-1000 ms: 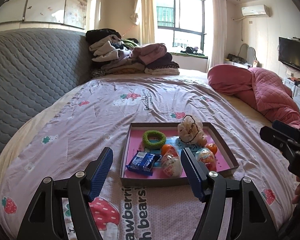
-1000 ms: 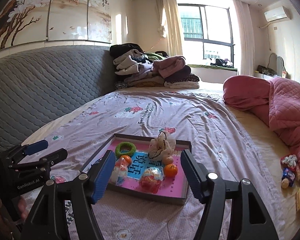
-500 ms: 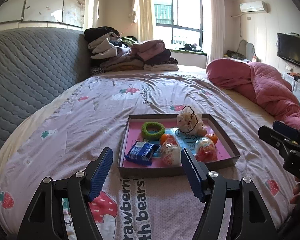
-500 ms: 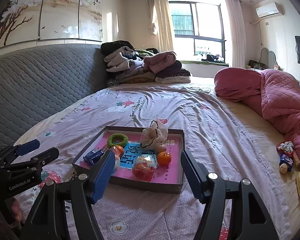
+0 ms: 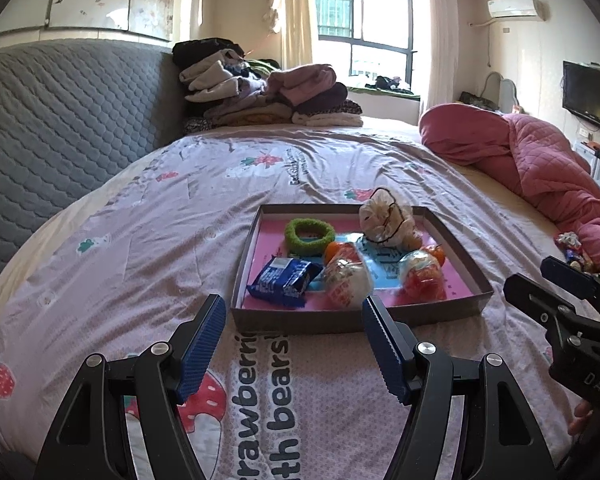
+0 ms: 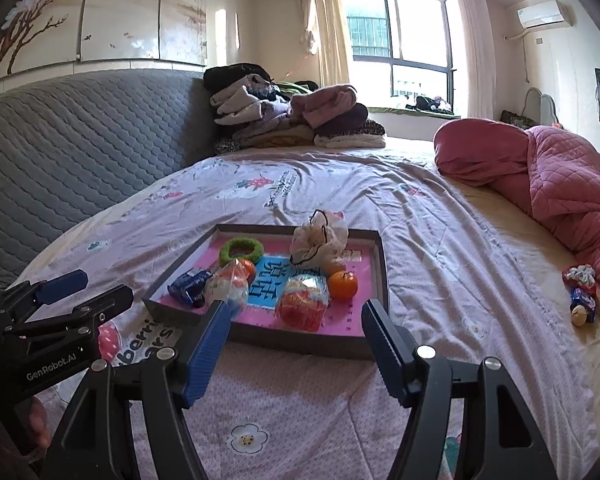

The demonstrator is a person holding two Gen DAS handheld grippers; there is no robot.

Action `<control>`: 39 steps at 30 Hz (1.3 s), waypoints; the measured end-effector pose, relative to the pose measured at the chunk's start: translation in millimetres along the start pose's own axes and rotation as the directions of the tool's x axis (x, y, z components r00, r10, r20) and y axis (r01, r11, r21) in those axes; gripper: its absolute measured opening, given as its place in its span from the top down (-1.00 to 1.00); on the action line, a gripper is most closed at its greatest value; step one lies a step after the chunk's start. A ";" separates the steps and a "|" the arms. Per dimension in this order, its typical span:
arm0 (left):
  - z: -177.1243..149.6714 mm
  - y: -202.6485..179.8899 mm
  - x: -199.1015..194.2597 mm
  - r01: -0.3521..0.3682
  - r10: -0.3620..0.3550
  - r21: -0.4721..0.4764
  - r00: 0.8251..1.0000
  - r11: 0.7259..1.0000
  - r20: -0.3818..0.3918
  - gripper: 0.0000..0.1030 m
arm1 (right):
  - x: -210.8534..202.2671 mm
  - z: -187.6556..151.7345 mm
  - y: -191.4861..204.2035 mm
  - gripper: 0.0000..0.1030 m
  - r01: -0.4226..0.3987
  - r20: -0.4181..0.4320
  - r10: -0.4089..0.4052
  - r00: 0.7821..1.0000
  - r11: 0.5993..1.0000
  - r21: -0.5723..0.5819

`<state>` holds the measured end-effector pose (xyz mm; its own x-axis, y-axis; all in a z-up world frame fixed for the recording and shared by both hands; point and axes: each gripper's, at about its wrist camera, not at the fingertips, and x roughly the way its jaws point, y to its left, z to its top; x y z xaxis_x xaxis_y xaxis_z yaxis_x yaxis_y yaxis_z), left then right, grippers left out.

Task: Organize objects

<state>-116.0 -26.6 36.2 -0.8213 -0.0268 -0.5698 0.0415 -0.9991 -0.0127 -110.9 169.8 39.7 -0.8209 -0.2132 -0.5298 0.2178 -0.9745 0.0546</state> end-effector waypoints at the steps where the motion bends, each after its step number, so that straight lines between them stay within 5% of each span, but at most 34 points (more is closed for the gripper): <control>1: -1.0 1.2 1.0 -0.003 0.003 -0.002 1.000 1.000 -0.003 -0.39 | 2.2 -1.7 0.5 -0.31 0.007 -0.005 -0.007 1.000 1.000 -0.002; 39: -42.8 -1.0 41.1 -0.013 0.012 0.000 0.994 1.000 -0.108 -0.40 | 43.2 -41.9 13.3 -0.31 0.030 -0.113 -0.027 0.993 0.999 0.023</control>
<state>-125.5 -25.3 -22.4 -0.7548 -0.0354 -0.6550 0.0519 -0.9986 -0.0058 -121.3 150.5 -17.9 -0.7617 -0.1777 -0.6231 0.1810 -0.9817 0.0587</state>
